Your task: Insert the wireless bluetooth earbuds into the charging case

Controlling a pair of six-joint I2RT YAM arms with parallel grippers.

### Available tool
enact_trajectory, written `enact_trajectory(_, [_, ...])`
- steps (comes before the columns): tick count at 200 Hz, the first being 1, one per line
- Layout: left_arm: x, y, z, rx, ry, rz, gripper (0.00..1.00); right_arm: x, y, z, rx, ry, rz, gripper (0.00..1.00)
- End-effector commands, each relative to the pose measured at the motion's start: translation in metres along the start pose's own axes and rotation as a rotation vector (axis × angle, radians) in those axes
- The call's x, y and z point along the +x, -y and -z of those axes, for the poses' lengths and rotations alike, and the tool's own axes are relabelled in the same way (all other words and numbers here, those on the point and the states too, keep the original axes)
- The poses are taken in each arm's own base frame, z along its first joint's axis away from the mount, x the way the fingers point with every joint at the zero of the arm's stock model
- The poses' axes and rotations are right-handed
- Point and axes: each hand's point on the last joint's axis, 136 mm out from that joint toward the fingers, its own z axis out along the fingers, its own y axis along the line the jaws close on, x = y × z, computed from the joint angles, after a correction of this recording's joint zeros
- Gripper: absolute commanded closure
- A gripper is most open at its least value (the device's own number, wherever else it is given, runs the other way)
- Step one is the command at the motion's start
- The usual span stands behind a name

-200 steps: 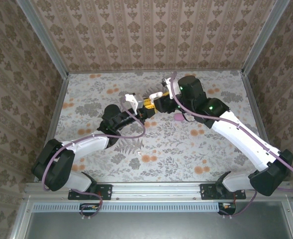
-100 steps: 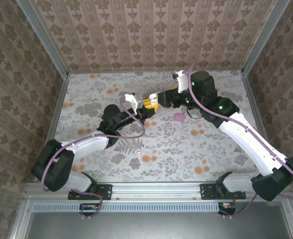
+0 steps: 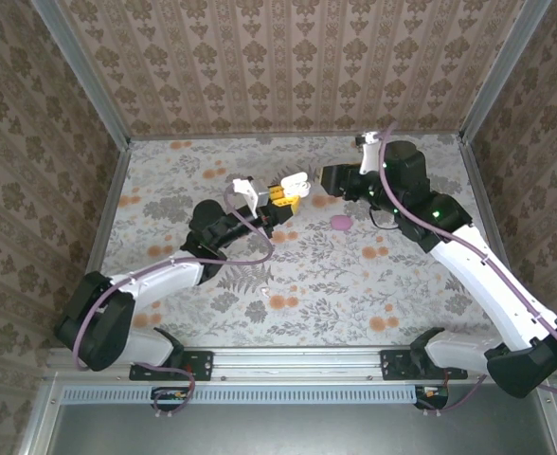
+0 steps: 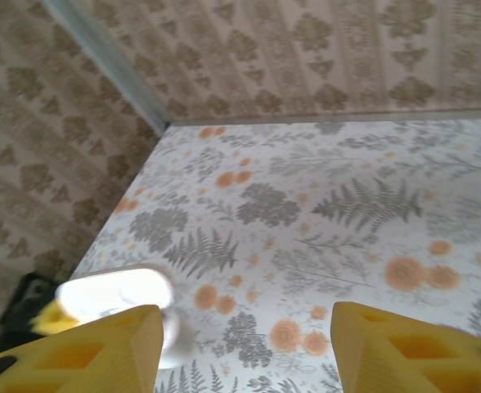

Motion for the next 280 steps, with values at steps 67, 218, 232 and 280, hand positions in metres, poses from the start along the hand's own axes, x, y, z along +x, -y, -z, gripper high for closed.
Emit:
enact_trajectory(67, [-0.046, 0.019, 0.044, -0.062, 0.037, -0.081, 0.86, 0.104, 0.067, -0.006, 0.162, -0.294, -0.390, 0.45])
enact_trajectory(218, [-0.051, 0.000, 0.108, -0.276, -0.032, -0.126, 0.86, 0.240, 0.014, -0.071, 0.106, -0.741, -0.333, 0.54])
enact_trajectory(232, [-0.047, -0.009, 0.115, -0.304, -0.029, -0.100, 0.86, 0.251, 0.010, -0.073, 0.120, -0.770, -0.312, 0.54])
enact_trajectory(280, [-0.040, -0.053, 0.142, -0.433, -0.007, 0.014, 0.86, 0.288, -0.009, -0.078, 0.145, -0.846, -0.257, 0.55])
